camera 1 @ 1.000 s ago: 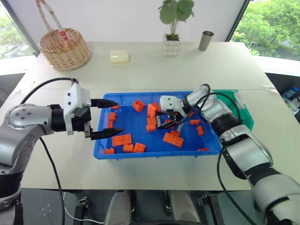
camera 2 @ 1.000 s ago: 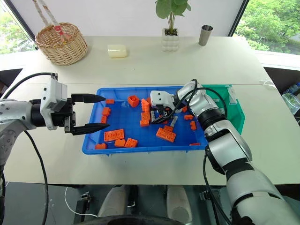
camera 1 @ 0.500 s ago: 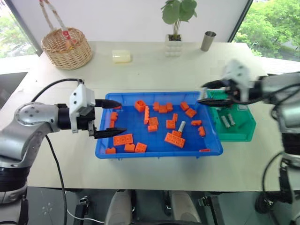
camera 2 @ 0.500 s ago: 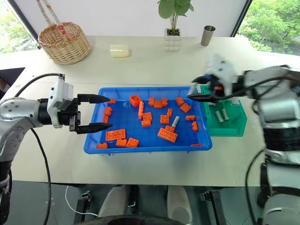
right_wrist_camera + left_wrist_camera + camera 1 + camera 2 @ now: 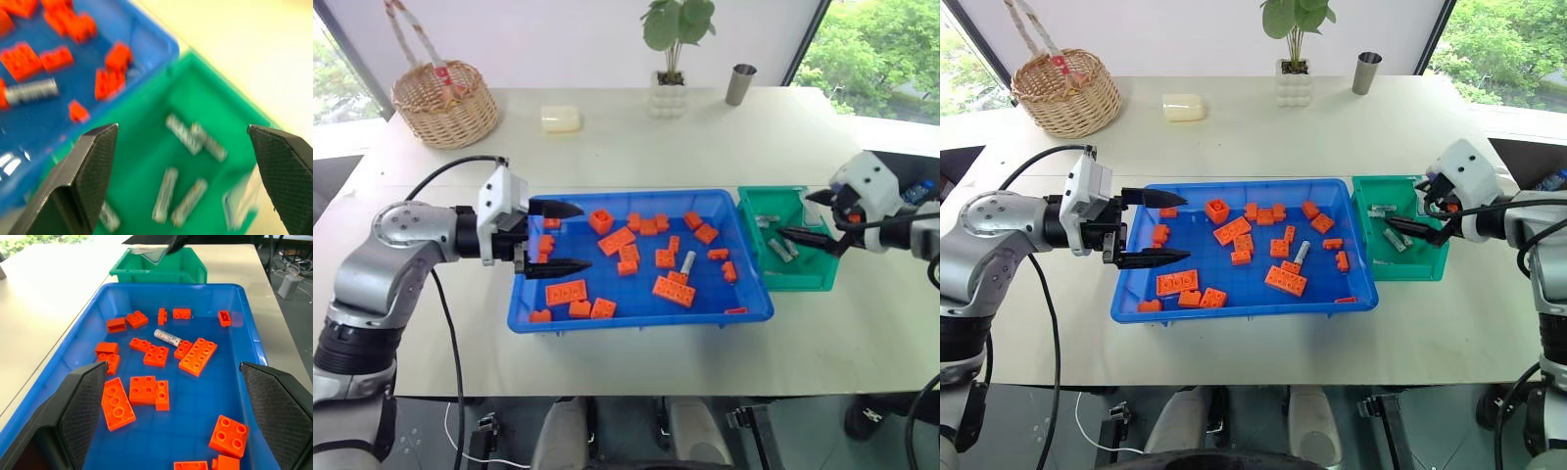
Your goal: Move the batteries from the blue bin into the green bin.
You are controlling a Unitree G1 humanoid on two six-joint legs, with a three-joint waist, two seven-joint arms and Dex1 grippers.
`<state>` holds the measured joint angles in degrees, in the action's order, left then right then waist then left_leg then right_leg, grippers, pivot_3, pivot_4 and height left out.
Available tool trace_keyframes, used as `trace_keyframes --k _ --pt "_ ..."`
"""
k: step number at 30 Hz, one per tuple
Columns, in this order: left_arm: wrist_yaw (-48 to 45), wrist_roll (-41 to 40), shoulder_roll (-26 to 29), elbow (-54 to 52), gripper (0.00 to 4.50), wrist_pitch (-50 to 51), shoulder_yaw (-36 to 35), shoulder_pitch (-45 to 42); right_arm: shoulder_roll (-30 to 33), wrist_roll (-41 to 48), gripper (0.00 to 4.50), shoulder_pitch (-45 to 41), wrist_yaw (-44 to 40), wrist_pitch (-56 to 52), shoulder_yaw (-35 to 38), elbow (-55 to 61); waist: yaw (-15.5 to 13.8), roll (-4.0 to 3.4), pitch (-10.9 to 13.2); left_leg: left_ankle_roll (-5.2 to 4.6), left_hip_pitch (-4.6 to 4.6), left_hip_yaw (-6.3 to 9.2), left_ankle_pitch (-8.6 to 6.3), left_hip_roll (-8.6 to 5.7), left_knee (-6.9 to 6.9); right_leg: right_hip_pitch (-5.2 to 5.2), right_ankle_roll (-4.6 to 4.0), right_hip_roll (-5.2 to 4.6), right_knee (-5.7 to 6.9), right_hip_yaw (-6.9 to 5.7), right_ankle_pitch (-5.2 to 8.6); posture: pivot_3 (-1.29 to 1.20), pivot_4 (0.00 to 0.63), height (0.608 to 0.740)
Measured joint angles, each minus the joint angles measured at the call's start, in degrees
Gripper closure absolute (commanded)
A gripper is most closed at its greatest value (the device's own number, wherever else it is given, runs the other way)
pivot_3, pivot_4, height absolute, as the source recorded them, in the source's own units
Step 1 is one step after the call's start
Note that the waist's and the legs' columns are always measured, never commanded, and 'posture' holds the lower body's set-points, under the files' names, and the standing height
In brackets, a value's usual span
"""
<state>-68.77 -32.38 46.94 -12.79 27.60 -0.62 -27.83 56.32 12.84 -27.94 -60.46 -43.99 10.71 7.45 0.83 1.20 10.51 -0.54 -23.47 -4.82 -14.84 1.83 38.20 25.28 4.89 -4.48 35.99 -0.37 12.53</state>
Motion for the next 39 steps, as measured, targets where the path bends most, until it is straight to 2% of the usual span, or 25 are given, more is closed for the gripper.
trace_keyframes --k 4,7,10,13,17,23,30,38,39 --pt "-0.19 0.43 -0.14 0.44 0.0 -0.57 0.01 0.07 0.16 1.35 0.04 -2.39 -4.97 4.22 -7.46 3.25 0.04 0.0 0.0 0.0 0.0 0.03 0.0 0.0 0.0 -0.01 0.0 0.01 -0.01 0.0 0.0 0.0 0.15 0.736" --pt "0.03 0.53 -0.45 0.4 0.0 -0.62 0.04 0.15 -1.71 1.0 0.04 -7.26 -7.87 5.76 -14.56 1.25 0.1 0.01 0.0 0.0 -0.01 0.02 0.0 0.0 0.03 -0.01 -0.01 0.0 -0.01 0.0 0.0 0.0 0.15 0.736" --pt "0.37 0.55 -0.8 0.19 0.0 -0.62 0.06 0.0 -6.27 -1.3 0.04 -12.58 -8.57 7.28 -21.27 -4.37 0.12 0.02 0.0 0.0 -0.01 0.03 0.0 0.0 0.04 -0.02 0.0 0.02 0.01 -0.01 0.0 0.0 0.15 0.736" --pt "0.8 0.52 -0.46 -0.44 0.0 -0.47 -0.42 0.45 -9.2 -4.79 0.04 -13.66 -9.44 12.13 -26.95 -9.81 -0.19 0.02 0.0 -0.01 -0.09 -0.03 0.0 -0.01 0.02 0.01 0.04 0.02 0.03 -0.06 -0.02 0.0 0.15 0.736" --pt "1.44 0.3 1.01 -2.37 0.0 0.09 -1.8 2.91 -9.85 -10.32 0.04 -16.11 -13.1 25.19 -32.6 -17.85 -0.04 0.02 0.01 -0.02 -0.14 -0.07 -0.01 -0.02 0.02 0.04 0.12 -0.02 -0.03 -0.06 -0.07 0.0 0.15 0.736" --pt "2.92 -0.58 1.92 -4.49 0.0 0.92 -3.66 4.23 -12.95 -16.77 0.04 -23.91 -18.38 41.15 -36.81 -30.82 0.33 0.04 0.02 -0.01 -0.04 -0.07 -0.01 0.01 0.02 0.02 0.11 0.03 0.05 -0.07 -0.06 0.0 0.15 0.736" --pt "4.52 -0.83 1.94 -5.78 0.0 1.77 -4.72 5.3 -17.41 -20.92 0.04 -27.74 -22.69 54.88 -39.46 -42.74 0.07 0.03 0.02 0.0 -0.05 -0.07 0.0 0.0 0.02 -0.01 0.14 0.02 0.06 -0.07 -0.08 0.0 0.15 0.736" --pt "4.85 -0.86 2.19 -6.12 0.0 1.9 -5.42 6.27 -18.23 -22.92 0.04 -29.86 -23.31 60.88 -38.92 -49.38 0.16 0.03 0.02 0.01 0.01 -0.06 0.01 0.0 0.02 -0.07 0.1 0.01 0.07 -0.07 -0.07 0.0 0.15 0.736" --pt "4.84 -0.86 2.28 -6.12 0.0 1.9 -5.42 6.27 -18.24 -22.97 0.27 -29.86 -23.41 61.08 -38.84 -49.49 0.15 0.03 0.02 0.01 0.01 -0.06 0.01 0.01 0.03 -0.08 0.1 0.01 0.07 -0.07 -0.07 0.0 0.15 0.736"
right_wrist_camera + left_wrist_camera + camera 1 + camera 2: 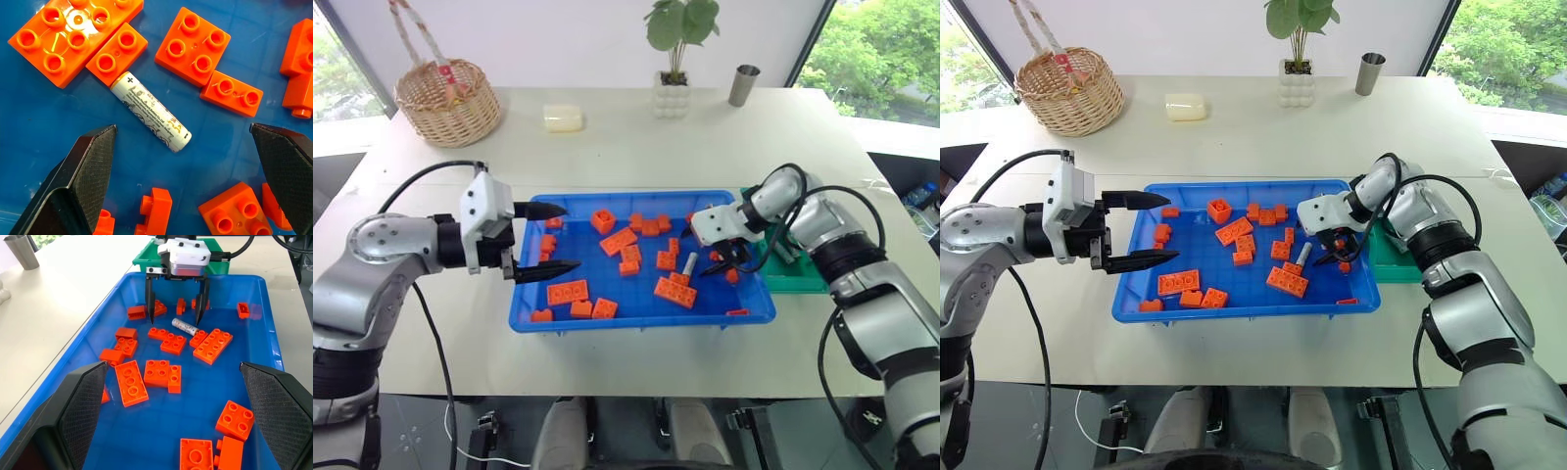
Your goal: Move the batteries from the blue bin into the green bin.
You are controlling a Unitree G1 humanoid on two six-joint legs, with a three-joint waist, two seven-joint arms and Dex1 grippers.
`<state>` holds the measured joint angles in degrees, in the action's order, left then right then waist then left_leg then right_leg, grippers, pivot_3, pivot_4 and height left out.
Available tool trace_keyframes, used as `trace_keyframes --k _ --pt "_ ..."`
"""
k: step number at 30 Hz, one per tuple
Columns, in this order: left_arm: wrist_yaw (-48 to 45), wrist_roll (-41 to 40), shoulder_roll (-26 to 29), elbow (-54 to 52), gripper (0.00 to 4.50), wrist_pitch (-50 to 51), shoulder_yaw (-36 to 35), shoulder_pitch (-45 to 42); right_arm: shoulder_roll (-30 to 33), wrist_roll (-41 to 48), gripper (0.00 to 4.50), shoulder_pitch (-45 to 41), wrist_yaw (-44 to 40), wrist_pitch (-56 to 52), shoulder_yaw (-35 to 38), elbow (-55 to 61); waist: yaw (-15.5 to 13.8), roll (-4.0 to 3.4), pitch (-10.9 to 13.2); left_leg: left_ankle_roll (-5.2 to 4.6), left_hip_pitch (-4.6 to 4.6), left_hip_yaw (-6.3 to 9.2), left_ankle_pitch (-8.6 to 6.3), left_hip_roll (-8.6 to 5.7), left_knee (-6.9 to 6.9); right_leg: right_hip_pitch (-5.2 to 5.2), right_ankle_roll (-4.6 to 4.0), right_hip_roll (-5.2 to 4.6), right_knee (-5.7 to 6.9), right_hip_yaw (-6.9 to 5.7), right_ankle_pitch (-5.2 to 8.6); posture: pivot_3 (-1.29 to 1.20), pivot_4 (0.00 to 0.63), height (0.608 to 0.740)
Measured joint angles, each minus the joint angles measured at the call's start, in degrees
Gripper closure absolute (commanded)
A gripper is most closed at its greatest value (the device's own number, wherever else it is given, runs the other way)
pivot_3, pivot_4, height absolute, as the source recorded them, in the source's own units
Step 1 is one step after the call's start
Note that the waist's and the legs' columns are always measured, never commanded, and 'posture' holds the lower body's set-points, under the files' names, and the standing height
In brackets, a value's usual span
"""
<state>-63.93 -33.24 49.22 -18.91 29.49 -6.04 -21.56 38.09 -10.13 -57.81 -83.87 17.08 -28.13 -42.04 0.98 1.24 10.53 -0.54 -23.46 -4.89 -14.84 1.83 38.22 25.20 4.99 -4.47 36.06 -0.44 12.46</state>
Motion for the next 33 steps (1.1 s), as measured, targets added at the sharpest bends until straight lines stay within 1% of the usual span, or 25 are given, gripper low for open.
trace_keyframes --k 2,3,4,5,7,8,9,10,11,12,13,19,22,27,30,33 --pt "-0.05 0.0 0.04 0.02 0.0 -0.01 0.0 -0.04 0.0 0.11 0.87 0.19 -0.61 -0.07 0.29 0.06 -0.05 0.0 0.0 0.0 0.0 0.0 0.0 0.0 0.0 -0.02 0.0 -0.01 -0.01 0.0 0.0 0.0 0.15 0.736" --pt "-0.1 0.0 0.04 0.07 0.0 -0.02 0.02 -0.11 0.0 0.33 1.32 0.61 -1.19 -0.52 0.55 0.35 -0.08 0.0 0.0 0.0 0.0 0.01 0.0 0.0 0.01 -0.03 0.0 -0.01 -0.01 0.0 0.0 0.0 0.15 0.736" --pt "-0.17 0.01 0.04 0.17 0.0 -0.03 0.04 -0.33 0.0 0.57 1.91 1.13 -1.71 -1.03 0.78 0.99 -0.14 0.0 0.0 0.0 0.0 0.01 0.0 0.0 0.01 -0.03 0.01 -0.01 -0.01 0.0 -0.01 0.0 0.15 0.736" --pt "-0.23 0.01 0.04 0.42 0.0 -0.06 0.06 -0.71 -0.03 0.99 2.34 1.85 -2.2 -1.74 1.1 1.83 -0.19 0.0 0.0 0.0 0.0 0.02 0.0 0.0 0.01 -0.03 0.01 -0.01 0.0 -0.01 -0.01 0.0 0.15 0.736" --pt "-0.38 0.04 0.01 0.89 0.0 -0.18 0.22 -1.44 -0.09 1.74 2.34 3.23 -3.15 -2.99 1.67 3.81 -0.16 0.0 0.0 0.0 0.0 0.01 0.0 -0.01 0.01 -0.03 0.02 -0.01 0.0 -0.01 -0.01 0.0 0.15 0.736" --pt "-0.53 0.07 -0.03 1.13 0.0 -0.24 0.34 -1.79 -0.06 1.99 2.7 3.71 -3.39 -3.48 1.76 4.81 -0.14 0.0 0.0 0.0 0.0 0.01 0.0 -0.01 0.01 -0.03 0.03 -0.01 0.0 -0.01 -0.02 0.0 0.15 0.736" --pt "-0.72 0.1 -0.12 1.54 0.0 -0.32 0.6 -2.38 -0.03 2.21 2.86 4.23 -3.65 -4.03 1.85 5.9 -0.13 0.0 0.0 0.0 0.0 0.01 0.0 -0.01 0.01 -0.02 0.04 -0.01 0.0 -0.01 -0.02 0.0 0.15 0.736" --pt "-0.87 0.13 -0.34 2.03 0.0 -0.39 0.8 -3.0 -0.01 2.39 3.12 4.72 -3.82 -4.37 1.92 6.65 -0.12 0.0 0.0 0.0 0.01 0.01 0.0 -0.01 0.01 -0.03 0.04 0.0 0.0 -0.01 -0.02 0.0 0.15 0.736" --pt "-0.94 0.15 -0.45 2.29 0.0 -0.52 0.85 -3.34 0.0 2.46 3.56 5.14 -3.93 -4.6 1.99 7.31 -0.12 0.0 0.0 0.0 0.01 0.01 0.0 -0.01 0.01 -0.03 0.04 0.0 0.0 -0.01 -0.02 0.0 0.15 0.736" --pt "-1.08 0.21 -0.49 2.6 0.0 -0.8 0.92 -3.63 0.05 2.53 4.09 5.63 -4.02 -5.17 2.15 8.19 -0.12 0.0 0.0 0.0 0.01 0.0 0.0 -0.01 0.01 -0.03 0.04 0.0 0.0 -0.01 -0.02 0.0 0.15 0.736" --pt "-1.27 0.28 -0.58 2.94 0.0 -1.11 1.08 -3.94 0.17 2.52 4.49 5.96 -3.87 -5.65 2.39 8.84 -0.09 0.0 0.0 0.0 0.01 0.0 0.0 -0.01 0.01 -0.03 0.04 0.0 0.0 -0.01 -0.02 0.0 0.15 0.736" --pt "-1.96 0.78 -1.1 3.92 0.0 -1.61 2.59 -4.39 2.13 3.15 4.47 9.04 -2.06 -9.35 4.98 13.81 -0.32 0.0 0.0 0.0 0.01 0.0 0.0 -0.01 0.01 -0.02 0.05 -0.01 0.01 -0.01 -0.03 0.0 0.15 0.736" --pt "-2.06 1.05 -1.15 4.4 0.0 -1.79 2.63 -4.65 3.26 4.58 4.47 10.85 0.15 -13.65 7.87 18.29 -0.26 0.0 0.0 0.0 0.0 -0.01 0.0 -0.02 0.01 -0.02 0.03 -0.03 0.0 0.0 -0.02 0.0 0.15 0.736" --pt "-1.97 1.07 -1.88 4.52 0.0 -1.93 2.7 -4.83 4.32 11.02 4.47 13.04 8.43 -30.14 18.94 31.47 -0.27 0.0 0.0 0.01 0.0 0.03 0.0 0.0 -0.01 0.02 0.06 -0.02 0.04 -0.02 -0.03 0.0 0.15 0.736" --pt "-1.89 1.08 -1.95 4.55 0.0 -2.13 2.49 -3.73 7.81 15.51 4.47 17.24 12.65 -41.29 27.07 39.32 -0.77 0.0 0.0 0.0 -0.04 0.05 0.0 -0.01 -0.02 -0.01 0.01 -0.09 -0.01 -0.06 -0.01 0.0 0.15 0.736" --pt "-1.89 1.05 -1.9 4.73 0.0 -2.13 2.3 -2.86 11.42 19.04 4.47 23.03 17.19 -51.49 36.19 43.57 -1.24 0.02 -0.01 -0.01 -0.05 0.02 -0.01 -0.02 0.01 -0.02 -0.1 -0.14 -0.08 -0.04 0.06 0.0 0.15 0.736"
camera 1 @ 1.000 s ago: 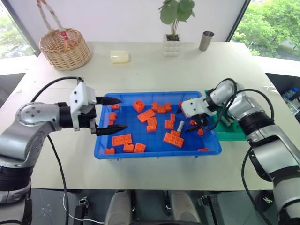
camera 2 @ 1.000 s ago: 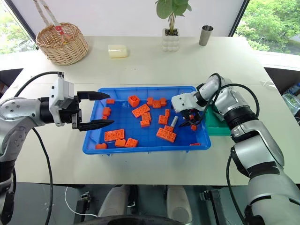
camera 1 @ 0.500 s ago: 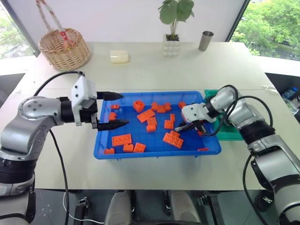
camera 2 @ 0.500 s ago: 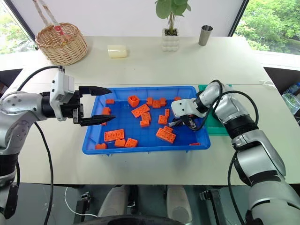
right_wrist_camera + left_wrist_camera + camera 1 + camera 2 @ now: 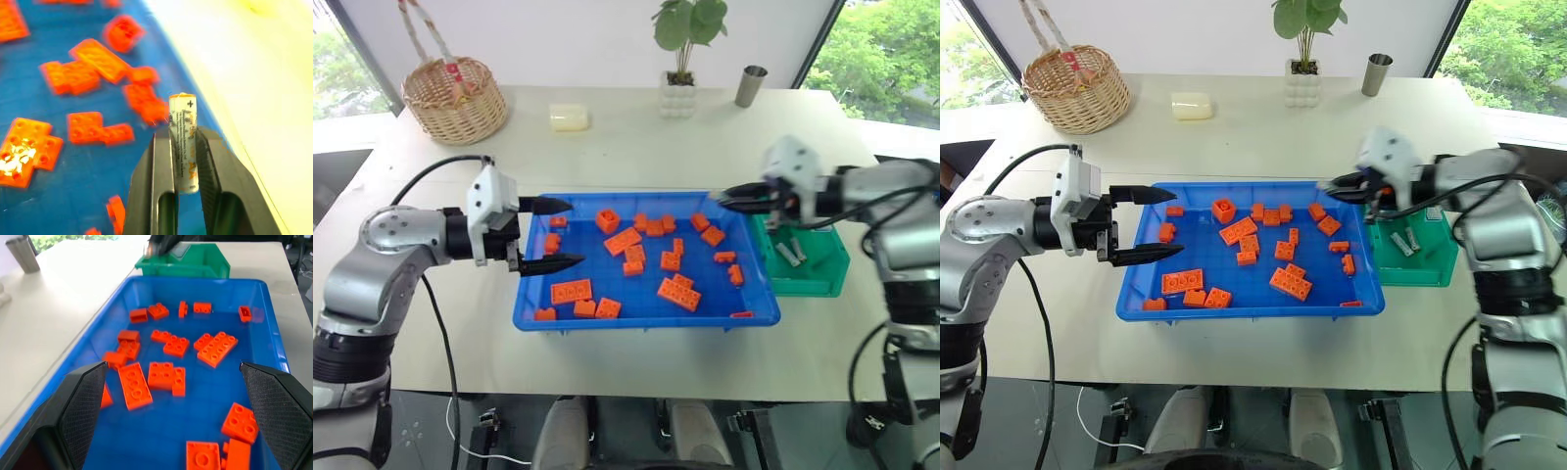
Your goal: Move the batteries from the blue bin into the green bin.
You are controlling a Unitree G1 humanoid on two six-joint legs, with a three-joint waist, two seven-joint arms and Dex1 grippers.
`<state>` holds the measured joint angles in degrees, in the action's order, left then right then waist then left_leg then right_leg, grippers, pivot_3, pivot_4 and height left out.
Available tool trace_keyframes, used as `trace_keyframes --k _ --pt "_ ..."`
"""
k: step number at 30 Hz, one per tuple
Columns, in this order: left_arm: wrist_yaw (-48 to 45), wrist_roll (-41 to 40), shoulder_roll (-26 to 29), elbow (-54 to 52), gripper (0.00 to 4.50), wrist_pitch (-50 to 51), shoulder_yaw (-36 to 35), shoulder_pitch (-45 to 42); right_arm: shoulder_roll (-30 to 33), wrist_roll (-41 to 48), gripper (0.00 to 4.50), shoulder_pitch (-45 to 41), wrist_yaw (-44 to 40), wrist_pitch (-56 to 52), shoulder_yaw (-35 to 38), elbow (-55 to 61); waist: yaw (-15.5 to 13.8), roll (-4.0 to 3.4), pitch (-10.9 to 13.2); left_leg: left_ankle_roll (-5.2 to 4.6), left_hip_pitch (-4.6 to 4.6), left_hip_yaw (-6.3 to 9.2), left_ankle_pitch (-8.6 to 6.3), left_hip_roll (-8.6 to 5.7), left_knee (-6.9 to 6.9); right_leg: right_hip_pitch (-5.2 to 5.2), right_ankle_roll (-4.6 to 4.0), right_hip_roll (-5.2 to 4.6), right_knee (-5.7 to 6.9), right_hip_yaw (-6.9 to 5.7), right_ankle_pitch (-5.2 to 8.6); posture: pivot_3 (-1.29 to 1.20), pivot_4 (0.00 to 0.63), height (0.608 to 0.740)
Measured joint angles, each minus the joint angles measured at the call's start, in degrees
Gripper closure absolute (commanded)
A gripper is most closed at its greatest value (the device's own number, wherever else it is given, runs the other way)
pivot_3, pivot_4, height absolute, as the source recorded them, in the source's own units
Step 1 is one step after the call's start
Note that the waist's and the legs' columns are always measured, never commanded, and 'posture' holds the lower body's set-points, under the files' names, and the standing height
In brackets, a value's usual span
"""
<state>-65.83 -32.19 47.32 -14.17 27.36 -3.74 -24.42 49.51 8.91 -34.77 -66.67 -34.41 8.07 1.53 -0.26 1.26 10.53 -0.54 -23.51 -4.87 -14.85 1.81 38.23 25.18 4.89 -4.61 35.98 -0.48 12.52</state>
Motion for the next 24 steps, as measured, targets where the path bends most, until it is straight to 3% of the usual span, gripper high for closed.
trace_keyframes --k 5,12,19,24 --pt "-0.31 -0.02 0.07 1.74 0.0 -0.08 -0.36 -0.02 2.96 2.14 4.47 11.23 5.94 -8.19 9.1 3.65 -0.15 0.01 -0.01 0.0 0.04 -0.01 0.0 0.0 0.0 0.0 -0.01 0.05 0.02 0.0 0.01 0.0 0.15 0.736" --pt "-0.26 0.32 -0.72 5.3 0.0 -0.27 -0.04 -2.48 2.36 4.3 0.9 17.14 11.8 -10.69 10.6 6.47 1.02 0.01 -0.01 0.0 0.05 0.06 0.0 0.0 0.01 0.01 0.03 0.07 0.02 0.03 -0.01 0.0 0.15 0.736" --pt "-1.37 -0.16 0.21 6.54 0.0 -0.02 -0.58 -2.02 9.74 8.34 0.9 24.2 2.34 -1.29 14.38 3.76 0.89 0.0 0.0 -0.01 0.02 0.03 0.0 -0.01 -0.02 -0.01 0.12 0.1 -0.01 0.03 -0.02 0.0 0.15 0.736" --pt "-5.66 -1.04 6.74 9.64 0.0 0.62 -5.27 2.31 19.47 9.06 0.9 28.57 -10.78 8.69 19.36 -9.95 1.15 0.0 0.0 -0.01 0.12 -0.01 0.0 0.03 -0.04 -0.03 0.01 0.12 -0.03 0.03 0.04 0.0 0.15 0.736"
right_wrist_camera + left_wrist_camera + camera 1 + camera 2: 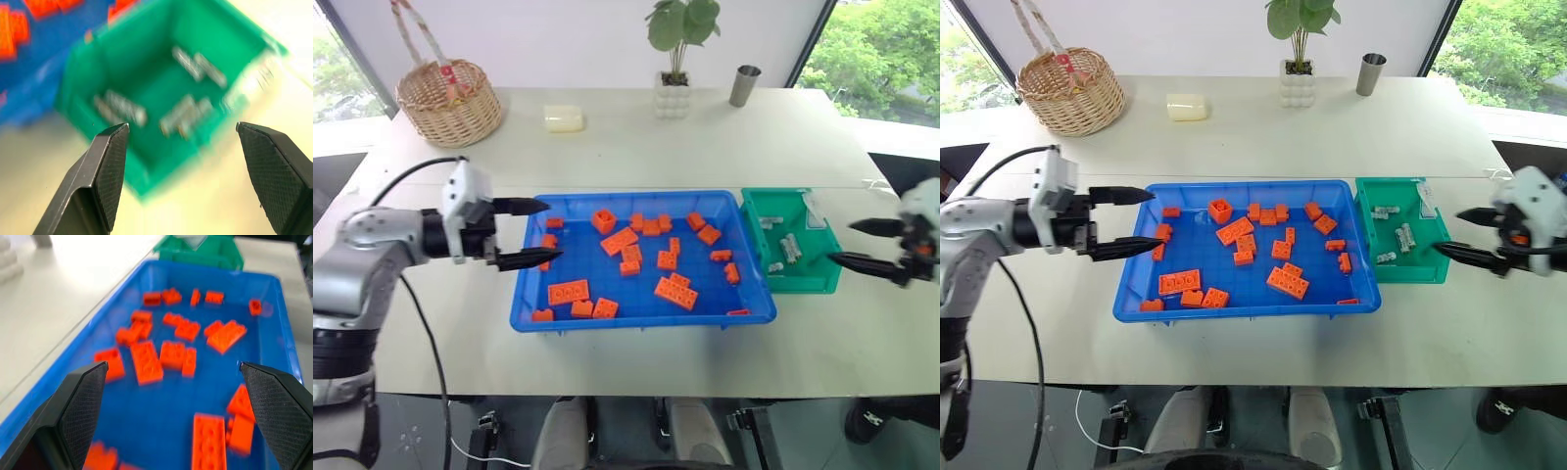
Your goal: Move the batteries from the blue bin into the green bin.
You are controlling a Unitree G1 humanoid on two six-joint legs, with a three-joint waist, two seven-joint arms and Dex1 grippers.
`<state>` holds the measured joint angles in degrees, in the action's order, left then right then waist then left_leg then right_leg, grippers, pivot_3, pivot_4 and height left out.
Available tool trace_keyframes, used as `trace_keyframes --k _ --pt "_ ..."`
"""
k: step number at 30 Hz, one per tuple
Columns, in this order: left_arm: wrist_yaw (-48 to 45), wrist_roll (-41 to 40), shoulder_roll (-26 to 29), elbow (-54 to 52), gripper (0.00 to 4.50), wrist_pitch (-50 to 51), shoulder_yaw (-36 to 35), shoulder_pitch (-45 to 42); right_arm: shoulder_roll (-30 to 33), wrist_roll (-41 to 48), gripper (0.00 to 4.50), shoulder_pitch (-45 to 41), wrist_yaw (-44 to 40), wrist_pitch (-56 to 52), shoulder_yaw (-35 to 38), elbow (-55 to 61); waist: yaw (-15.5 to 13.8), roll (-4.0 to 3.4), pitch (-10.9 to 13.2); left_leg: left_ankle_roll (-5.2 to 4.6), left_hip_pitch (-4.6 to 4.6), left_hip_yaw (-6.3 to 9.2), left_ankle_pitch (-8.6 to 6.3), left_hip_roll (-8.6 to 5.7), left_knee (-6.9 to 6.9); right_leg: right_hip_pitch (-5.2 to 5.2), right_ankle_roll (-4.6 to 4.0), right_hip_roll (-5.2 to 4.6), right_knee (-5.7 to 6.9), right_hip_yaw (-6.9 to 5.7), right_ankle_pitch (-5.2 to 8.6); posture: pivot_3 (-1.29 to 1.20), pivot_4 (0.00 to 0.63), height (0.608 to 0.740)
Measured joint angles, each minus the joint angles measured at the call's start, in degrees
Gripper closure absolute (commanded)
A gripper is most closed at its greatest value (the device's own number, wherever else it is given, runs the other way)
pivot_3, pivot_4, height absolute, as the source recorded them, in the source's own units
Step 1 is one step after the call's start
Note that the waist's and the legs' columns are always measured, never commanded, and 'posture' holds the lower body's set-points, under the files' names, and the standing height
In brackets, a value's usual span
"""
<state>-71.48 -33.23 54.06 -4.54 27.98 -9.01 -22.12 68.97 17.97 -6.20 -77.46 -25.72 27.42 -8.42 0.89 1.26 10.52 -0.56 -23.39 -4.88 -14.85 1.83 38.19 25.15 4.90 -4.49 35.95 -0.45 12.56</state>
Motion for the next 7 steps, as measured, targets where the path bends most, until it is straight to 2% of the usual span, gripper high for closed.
trace_keyframes --k 4,7 --pt "-2.3 1.43 3.33 5.06 0.0 -2.08 -1.44 1.62 4.1 0.08 0.9 -0.51 -5.66 3.14 -1.85 -9.21 0.13 -0.02 -0.01 0.0 0.03 0.03 0.0 0.03 0.02 0.02 -0.05 -0.05 0.01 0.01 0.02 0.0 0.15 0.736" --pt "-2.54 1.55 3.81 8.93 0.0 -2.55 -3.21 1.09 5.02 0.23 0.9 -2.16 -8.39 3.99 -4.83 -11.03 0.15 -0.02 0.0 0.0 0.01 0.04 0.0 0.06 0.02 0.06 -0.16 -0.06 0.03 0.01 0.09 0.0 0.15 0.736"
